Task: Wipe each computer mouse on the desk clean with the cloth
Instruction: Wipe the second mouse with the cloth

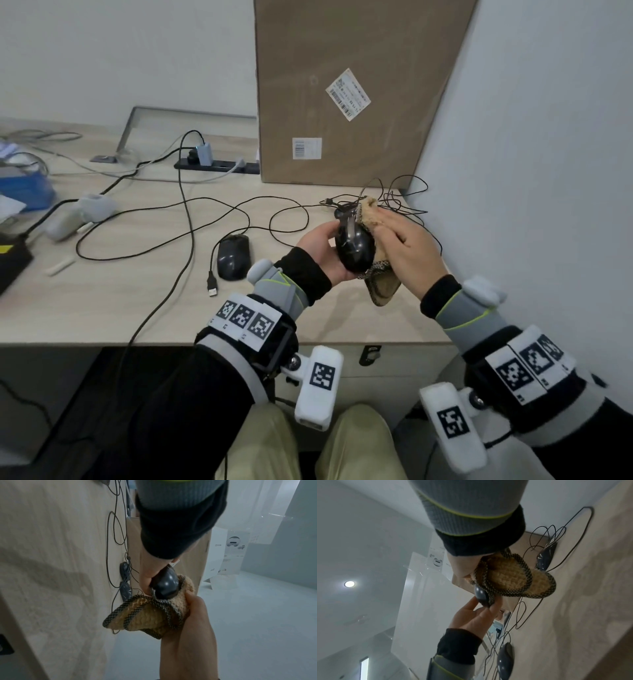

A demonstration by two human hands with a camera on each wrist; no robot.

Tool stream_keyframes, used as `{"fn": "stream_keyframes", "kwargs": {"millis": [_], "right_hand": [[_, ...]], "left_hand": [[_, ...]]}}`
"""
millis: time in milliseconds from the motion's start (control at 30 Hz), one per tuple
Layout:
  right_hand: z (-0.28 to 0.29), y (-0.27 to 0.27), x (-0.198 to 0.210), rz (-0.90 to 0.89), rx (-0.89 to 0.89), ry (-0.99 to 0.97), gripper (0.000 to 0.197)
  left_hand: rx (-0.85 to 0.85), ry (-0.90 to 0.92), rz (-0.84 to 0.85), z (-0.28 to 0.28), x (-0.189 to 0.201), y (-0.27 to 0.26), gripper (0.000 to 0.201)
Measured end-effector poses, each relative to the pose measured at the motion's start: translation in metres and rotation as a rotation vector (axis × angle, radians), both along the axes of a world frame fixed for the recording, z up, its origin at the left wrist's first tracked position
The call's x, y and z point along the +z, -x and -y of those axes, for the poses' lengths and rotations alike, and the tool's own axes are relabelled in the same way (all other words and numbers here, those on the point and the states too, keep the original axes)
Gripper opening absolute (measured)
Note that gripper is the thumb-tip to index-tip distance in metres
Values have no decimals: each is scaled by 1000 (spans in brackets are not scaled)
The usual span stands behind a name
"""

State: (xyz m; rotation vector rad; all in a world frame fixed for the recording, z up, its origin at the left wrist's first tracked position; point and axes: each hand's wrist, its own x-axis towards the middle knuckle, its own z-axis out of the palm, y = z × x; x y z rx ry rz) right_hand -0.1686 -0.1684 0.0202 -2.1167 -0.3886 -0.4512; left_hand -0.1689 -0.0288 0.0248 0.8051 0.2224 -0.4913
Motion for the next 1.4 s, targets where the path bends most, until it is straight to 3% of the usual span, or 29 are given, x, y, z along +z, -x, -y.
{"fn": "stream_keyframes", "kwargs": {"millis": [100, 233, 333, 433, 633, 800, 967, 1067, 1200, 1300, 1400], "right_hand": [[1, 10, -11, 79, -23, 97, 32], [-7, 23, -16, 272, -30, 415, 37], [-1, -3, -1, 88, -82, 386, 41], [5, -20, 7, -52, -113, 329, 32], [-11, 16, -19, 144, 32, 548, 44], [2, -23, -5, -38, -112, 392, 31], [-8, 19, -8, 123, 82, 423, 36], [5, 28, -4, 47, 102, 144, 34], [25, 14, 11, 30, -75, -64, 31], [24, 0, 14, 43, -114, -32, 28], [16, -11, 11, 85, -44, 142, 31]], "left_hand": [[1, 26, -1, 1, -9, -4, 31], [10, -51, 1, 10, -15, -12, 32], [-38, -138, 30, 14, -19, -9, 25], [-26, -152, 51, 13, -21, -8, 25], [5, -202, 63, -1, -27, -14, 27], [-39, -246, 139, 4, -28, -11, 25], [27, -170, 99, -1, -23, -20, 33], [109, -136, 104, -4, -23, -23, 35], [101, -163, 148, -1, -18, -24, 36], [56, -189, 168, 6, -19, -22, 32], [12, -195, 204, 9, -20, -20, 26]]}}
